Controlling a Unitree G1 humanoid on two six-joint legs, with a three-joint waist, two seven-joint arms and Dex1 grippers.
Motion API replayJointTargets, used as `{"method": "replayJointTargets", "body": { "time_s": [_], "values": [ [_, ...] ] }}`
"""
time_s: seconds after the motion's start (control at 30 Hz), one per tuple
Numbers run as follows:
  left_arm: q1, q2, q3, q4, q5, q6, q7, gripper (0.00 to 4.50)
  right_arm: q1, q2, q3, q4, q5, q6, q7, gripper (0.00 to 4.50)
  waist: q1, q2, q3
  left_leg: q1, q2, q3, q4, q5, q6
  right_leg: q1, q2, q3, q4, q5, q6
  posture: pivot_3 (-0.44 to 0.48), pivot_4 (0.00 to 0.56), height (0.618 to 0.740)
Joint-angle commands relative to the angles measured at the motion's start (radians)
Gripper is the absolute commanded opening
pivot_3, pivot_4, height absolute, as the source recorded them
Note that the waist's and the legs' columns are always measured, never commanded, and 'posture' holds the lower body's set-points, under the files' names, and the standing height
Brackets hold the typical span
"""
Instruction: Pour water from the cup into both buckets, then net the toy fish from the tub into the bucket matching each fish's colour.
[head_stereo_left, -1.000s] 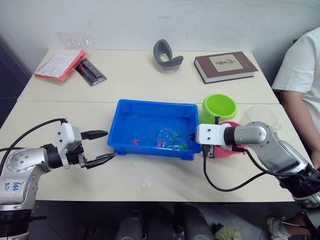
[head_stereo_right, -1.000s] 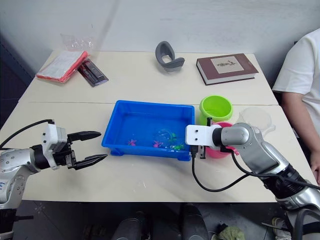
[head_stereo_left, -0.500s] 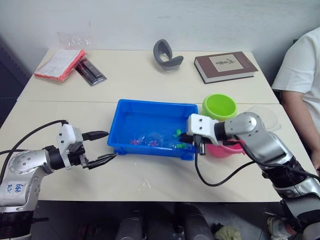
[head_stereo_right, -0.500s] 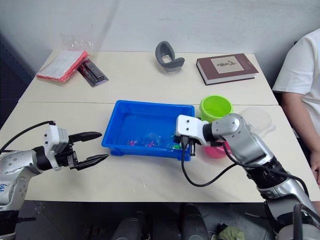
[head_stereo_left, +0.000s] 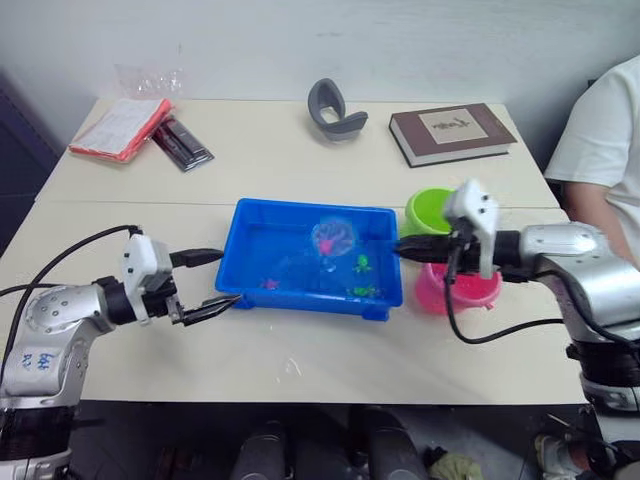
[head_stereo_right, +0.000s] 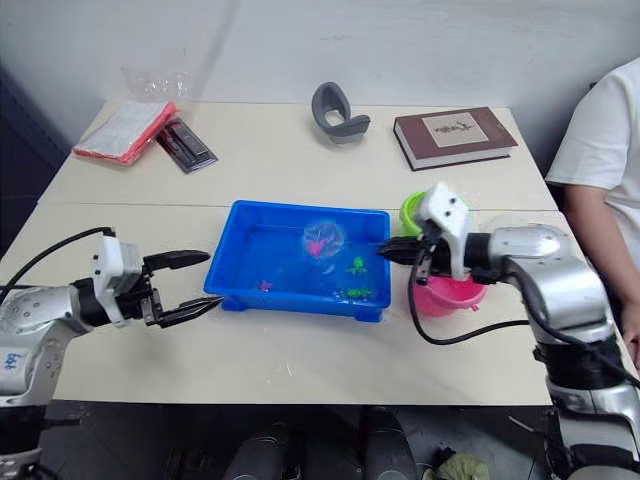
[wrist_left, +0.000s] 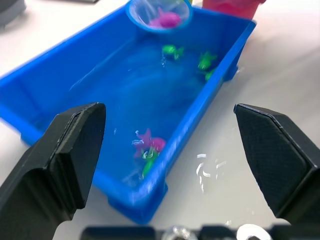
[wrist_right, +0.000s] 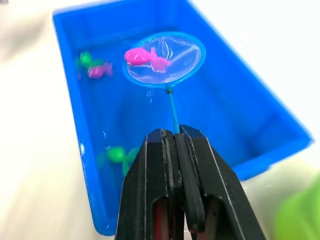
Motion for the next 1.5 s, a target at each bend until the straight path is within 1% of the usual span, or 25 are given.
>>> {"method": "replayJointTargets", "body": {
  "time_s": [0.03,0.07,0.1,0.23,0.3,0.33,0.43,0.5,0.57,0.67,0.73,0.83,0.93,1.03,1.13,1.3,1.37,1.5],
  "values": [
    [-0.068,-0.024,-0.034,0.008,-0.028,0.02,-0.011,4.41,0.101,-0.059,-0.207,-0.12,0.104,0.039,-0.009,0.0,0.014,0.0,0.0,0.0,0.0,0.0,0.0,0.0,0.0,0.0,0.0,0.0,0.0,0.0,0.0,0.0,0.15,0.74],
    [-0.092,-0.034,-0.051,0.013,-0.028,0.023,-0.017,4.41,0.159,-0.063,-0.29,-0.165,0.137,0.059,-0.019,0.0,0.02,0.0,0.0,0.0,0.0,0.0,0.0,0.0,0.0,0.0,0.001,0.0,0.0,0.0,0.0,0.0,0.15,0.74],
    [-0.116,-0.043,-0.071,0.019,-0.016,0.004,-0.031,4.41,0.199,-0.064,-0.343,-0.196,0.162,0.07,-0.031,0.0,0.023,0.0,0.0,0.0,0.0,0.001,0.0,0.0,0.0,0.0,0.001,0.0,0.0,0.0,0.0,0.0,0.15,0.74],
    [-0.219,-0.089,-0.138,0.05,-0.008,0.01,-0.058,4.41,0.398,-0.06,-0.542,-0.327,0.215,0.079,-0.06,0.0,0.037,-0.001,0.0,0.001,-0.001,0.001,0.0,0.0,0.001,0.001,0.004,0.0,0.001,0.0,0.001,0.0,0.15,0.74],
    [-0.25,-0.085,-0.18,0.075,0.021,-0.003,-0.093,4.41,0.458,-0.041,-0.621,-0.367,0.242,0.09,-0.101,0.0,0.037,0.0,0.0,0.002,-0.002,0.002,0.0,0.0,0.001,0.001,0.005,0.002,0.001,0.001,0.001,0.0,0.15,0.74],
    [-0.27,-0.091,-0.202,0.088,0.025,0.001,-0.108,4.41,0.522,-0.031,-0.67,-0.393,0.235,0.084,-0.102,0.0,0.035,0.0,0.0,0.002,-0.001,0.003,0.0,0.0,0.001,0.001,0.005,0.002,0.001,0.001,0.001,0.0,0.15,0.74],
    [-0.317,-0.116,-0.233,0.132,0.021,0.008,-0.133,4.41,0.651,-0.01,-0.752,-0.431,0.215,0.048,-0.116,0.0,0.042,0.0,-0.001,0.003,-0.001,0.003,0.0,0.0,0.001,0.001,0.007,0.003,0.001,0.001,0.001,0.0,0.15,0.74],
    [-0.352,-0.146,-0.262,0.172,0.029,-0.002,-0.15,4.41,0.741,0.03,-0.788,-0.434,0.158,-0.061,-0.109,0.0,0.045,0.0,-0.001,0.002,-0.001,0.003,0.0,0.001,0.001,0.001,0.007,0.003,0.001,0.001,0.001,0.0,0.15,0.74],
    [-0.371,-0.167,-0.281,0.199,0.04,-0.013,-0.161,4.41,0.807,0.074,-0.798,-0.421,0.098,-0.179,-0.116,0.0,0.045,-0.001,-0.001,0.002,-0.002,0.003,0.0,0.001,0.002,0.002,0.007,0.004,0.001,0.001,0.002,0.0,0.15,0.74],
    [-0.379,-0.187,-0.29,0.214,0.045,-0.019,-0.162,4.41,0.908,0.125,-0.771,-0.353,-0.047,-0.427,-0.111,0.0,0.043,-0.001,-0.001,0.003,-0.003,0.003,0.0,0.001,0.003,0.003,0.007,0.004,0.0,0.001,0.003,0.0,0.15,0.74],
    [-0.382,-0.197,-0.289,0.219,0.047,-0.019,-0.161,4.41,0.95,0.153,-0.757,-0.309,-0.103,-0.546,-0.118,0.0,0.042,-0.001,-0.001,0.003,-0.002,0.003,0.0,0.001,0.003,0.003,0.008,0.004,0.0,0.002,0.003,0.0,0.15,0.74],
    [-0.383,-0.207,-0.281,0.225,0.044,-0.019,-0.156,4.41,0.986,0.187,-0.73,-0.214,-0.241,-0.827,-0.161,0.0,0.04,-0.001,-0.001,0.004,-0.002,0.004,0.0,0.001,0.002,0.003,0.008,0.005,0.0,0.002,0.003,0.0,0.15,0.74],
    [-0.383,-0.216,-0.269,0.223,0.035,-0.013,-0.147,4.41,0.976,0.194,-0.718,-0.13,-0.365,-1.088,-0.244,0.0,0.037,-0.001,-0.001,0.006,-0.002,0.005,0.0,0.001,0.002,0.003,0.008,0.007,-0.003,0.001,0.003,0.0,0.15,0.74],
    [-0.375,-0.224,-0.264,0.213,0.029,-0.008,-0.142,4.41,0.97,0.194,-0.702,-0.059,-0.601,-1.31,-0.402,0.0,0.032,-0.001,-0.001,0.008,-0.002,0.006,0.0,0.001,0.002,0.004,0.008,0.008,-0.003,0.001,0.003,0.0,0.15,0.74],
    [-0.372,-0.232,-0.262,0.208,0.027,-0.008,-0.137,4.41,0.968,0.193,-0.683,0.009,-0.772,-1.45,-0.539,0.0,0.026,-0.001,-0.001,0.009,-0.002,0.006,0.0,0.001,0.001,0.006,0.008,0.008,-0.003,0.001,0.002,0.0,0.15,0.74],
    [-0.374,-0.256,-0.248,0.193,0.01,0.007,-0.114,4.41,0.97,0.168,-0.686,0.04,-1.012,-1.559,-0.743,0.0,0.019,0.0,-0.001,0.012,-0.002,0.006,0.0,0.001,0.001,0.009,0.007,0.008,-0.003,0.001,0.002,0.0,0.15,0.74],
    [-0.375,-0.259,-0.246,0.188,0.015,0.006,-0.105,4.41,0.969,0.155,-0.687,0.047,-1.07,-1.593,-0.815,0.0,0.017,0.0,-0.001,0.016,-0.001,0.005,-0.001,0.001,0.001,0.014,0.007,0.008,-0.005,0.001,0.002,0.0,0.15,0.74],
    [-0.374,-0.259,-0.237,0.179,0.018,0.002,-0.086,4.41,0.954,0.109,-0.667,0.066,-1.139,-1.605,-0.904,0.0,0.015,0.0,-0.001,0.018,-0.001,0.005,-0.001,0.0,0.0,0.015,0.007,0.012,-0.004,0.001,0.001,0.0,0.15,0.74]
  ]
}}
